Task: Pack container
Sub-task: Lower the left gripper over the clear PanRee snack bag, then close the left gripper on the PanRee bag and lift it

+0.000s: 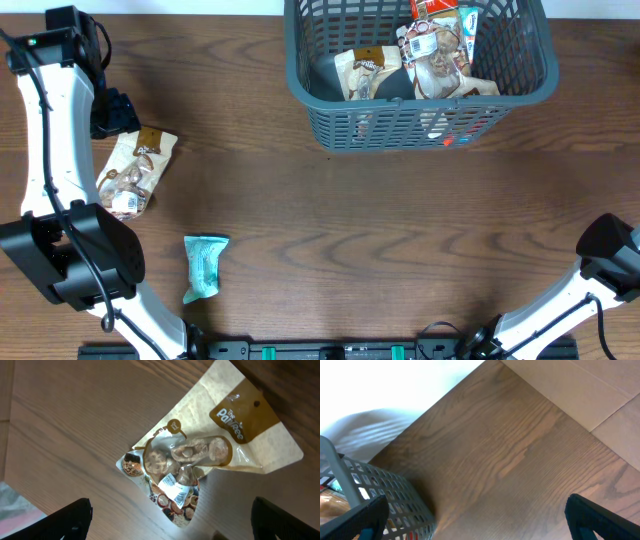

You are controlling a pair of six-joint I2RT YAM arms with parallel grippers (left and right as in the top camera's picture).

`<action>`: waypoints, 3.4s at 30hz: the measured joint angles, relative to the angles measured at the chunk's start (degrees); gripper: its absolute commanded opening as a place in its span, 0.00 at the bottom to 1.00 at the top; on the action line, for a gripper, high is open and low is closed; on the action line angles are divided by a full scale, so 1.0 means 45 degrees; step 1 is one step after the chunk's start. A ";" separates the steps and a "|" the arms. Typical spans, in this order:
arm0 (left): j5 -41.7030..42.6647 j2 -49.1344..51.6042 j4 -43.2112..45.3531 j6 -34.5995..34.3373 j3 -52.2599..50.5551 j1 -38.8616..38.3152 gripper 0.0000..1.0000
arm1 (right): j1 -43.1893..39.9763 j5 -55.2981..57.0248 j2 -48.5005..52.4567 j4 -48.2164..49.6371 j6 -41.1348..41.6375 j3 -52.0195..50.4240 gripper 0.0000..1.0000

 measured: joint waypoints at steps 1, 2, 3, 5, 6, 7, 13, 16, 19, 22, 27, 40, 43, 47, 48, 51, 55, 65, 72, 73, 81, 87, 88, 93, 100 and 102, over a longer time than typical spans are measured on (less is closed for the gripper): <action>0.0019 0.0000 -0.0015 0.0194 0.0000 0.0010 0.99 | 0.0000 0.0000 0.0000 -0.0005 0.0000 0.0000 0.99; 0.0039 0.0000 -0.0083 0.0272 0.0000 0.0015 0.99 | 0.0000 0.0000 0.0000 -0.0005 0.0000 0.0000 0.99; 0.0063 0.0000 -0.0233 0.0282 0.0000 0.0015 0.99 | 0.0000 0.0000 0.0000 0.0000 0.0000 0.0000 0.99; 0.0287 0.0000 -0.0690 0.0379 0.0000 0.0015 0.99 | 0.0000 0.0000 0.0000 0.0000 0.0000 0.0000 0.99; 0.0393 0.0000 -0.0889 0.0593 0.0000 0.0015 0.99 | 0.0000 0.0000 0.0000 -0.0005 0.0000 0.0000 0.99; 0.0491 0.0000 -0.0962 0.0850 0.0000 0.0015 0.98 | 0.0000 0.0000 0.0000 0.0000 0.0000 0.0000 0.99; 0.1103 0.0000 -0.0865 0.2919 -0.0544 0.0282 0.99 | 0.0000 0.0000 0.0000 -0.0005 0.0000 0.0000 0.99; 0.2336 0.0000 -0.0296 0.3565 -0.1127 0.0787 0.99 | 0.0000 0.0000 0.0000 -0.0005 0.0000 0.0000 0.99; 0.3653 0.0000 0.0525 0.4027 -0.1724 0.1379 0.99 | 0.0000 0.0000 0.0000 -0.0005 0.0000 0.0000 0.99; 0.4833 0.0000 0.1311 0.4435 -0.2453 0.1909 0.99 | 0.0000 0.0000 0.0000 -0.0005 0.0000 0.0000 0.99; 0.5804 0.0000 0.2395 0.4949 -0.4138 0.2205 0.99 | 0.0000 0.0000 0.0000 -0.0005 0.0000 0.0000 0.99; 0.4124 0.0000 0.4012 0.4891 -0.6237 0.1656 0.99 | 0.0000 0.0000 0.0000 -0.0005 0.0000 0.0000 0.99; 0.3837 0.0000 0.4308 0.4881 -0.6237 0.1681 0.99 | 0.0000 0.0000 0.0000 -0.0005 0.0000 0.0000 0.99; 0.3648 0.0000 0.4556 0.4881 -0.6237 0.1719 0.99 | 0.0000 0.0000 0.0000 -0.0005 0.0000 0.0000 0.99; 0.3609 0.0000 0.4590 0.4881 -0.6237 0.1724 0.99 | 0.0000 -0.0005 0.0000 -0.0005 0.0000 0.0000 0.99; 0.3560 0.0024 0.4624 0.4881 -0.6237 0.1739 0.99 | 0.0000 0.0000 0.0000 -0.0005 0.0000 0.0000 0.99; 0.3555 0.0325 0.4629 0.4881 -0.6237 0.1739 0.98 | 0.0000 0.0000 0.0000 -0.0005 0.0000 0.0000 0.99; 0.3181 0.1078 0.4789 0.4881 -0.6198 0.1729 0.99 | 0.0000 0.0000 0.0000 -0.0005 -0.0005 0.0000 0.99; 0.3079 0.1195 0.5255 0.4881 -0.6193 0.1734 0.99 | 0.0000 0.0000 0.0000 -0.0005 0.0000 0.0000 0.99; 0.3079 0.1219 0.5328 0.4886 -0.6193 0.1739 0.99 | 0.0000 0.0000 0.0000 -0.0005 0.0000 0.0000 0.99; 0.3288 0.1549 0.5508 0.4886 -0.6203 0.1739 0.99 | 0.0000 0.0000 0.0000 -0.0005 0.0000 0.0000 0.99; 0.3327 0.1549 0.5552 0.4838 -0.6203 0.1739 0.87 | 0.0000 0.0000 0.0000 -0.0005 0.0000 0.0000 0.99; 0.3337 0.1549 0.5576 0.4843 -0.6203 0.1739 0.81 | 0.0000 0.0000 0.0000 0.0000 0.0000 0.0000 0.99; 0.3385 0.1549 0.5629 0.4663 -0.6203 0.1739 0.54 | 0.0000 0.0000 0.0000 -0.0005 0.0000 0.0000 0.99; 0.3308 0.1491 0.5557 0.4648 -0.6173 0.1734 0.06 | 0.0000 0.0000 0.0000 -0.0005 0.0000 0.0000 0.99; 0.3308 0.1491 0.5547 0.4585 -0.6164 0.1739 0.06 | 0.0000 0.0000 0.0000 -0.0005 0.0000 0.0000 0.99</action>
